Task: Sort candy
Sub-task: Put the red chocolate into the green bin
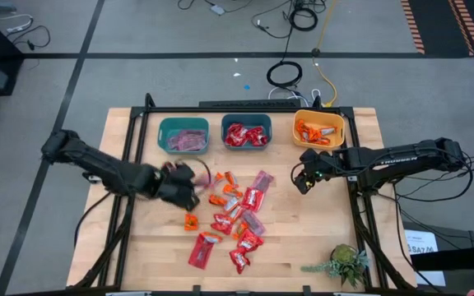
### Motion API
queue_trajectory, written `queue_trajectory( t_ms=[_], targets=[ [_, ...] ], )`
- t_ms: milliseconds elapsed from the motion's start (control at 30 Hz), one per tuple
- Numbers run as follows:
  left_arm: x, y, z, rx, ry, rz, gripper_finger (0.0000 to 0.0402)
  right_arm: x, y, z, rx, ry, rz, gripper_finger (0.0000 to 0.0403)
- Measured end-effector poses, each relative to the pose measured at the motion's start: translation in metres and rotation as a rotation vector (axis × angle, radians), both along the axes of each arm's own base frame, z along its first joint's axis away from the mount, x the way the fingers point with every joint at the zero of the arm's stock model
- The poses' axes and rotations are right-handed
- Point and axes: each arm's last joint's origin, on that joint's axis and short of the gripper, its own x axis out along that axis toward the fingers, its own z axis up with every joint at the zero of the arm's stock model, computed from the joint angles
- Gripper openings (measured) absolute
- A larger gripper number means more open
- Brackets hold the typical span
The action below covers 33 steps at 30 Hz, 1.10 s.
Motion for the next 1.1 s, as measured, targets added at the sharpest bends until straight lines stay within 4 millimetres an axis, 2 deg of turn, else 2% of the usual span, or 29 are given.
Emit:
queue_trajectory(
  t_ms=[133,400,600,867,1100],
  targets=[
    [-0.010,0.035,0.007,0.020,0.065,0.106,0.0029,0.001,-0.001,0.001,-0.014,-0.013,-0.013,0.0208],
    [-0.022,0.114,0.015,0.064,0.155,0.129,0.0028,0.005,-0.001,0.004,-0.013,-0.068,-0.017,0.0208],
    [-0.027,0.164,0.011,0.102,0.092,0.129,0.0028,0.008,-0.003,0.006,-0.058,-0.115,-0.083,0.0208],
    [-0.034,0.200,0.005,0.167,0.120,0.161,0.0097,0.009,-0.003,0.007,-0.067,-0.131,-0.124,0.0208],
    [-0.034,0.215,-0.007,0.150,0.181,0.175,0.0118,0.010,-0.003,0.008,-0.065,-0.152,-0.125,0.0208]
  ],
)
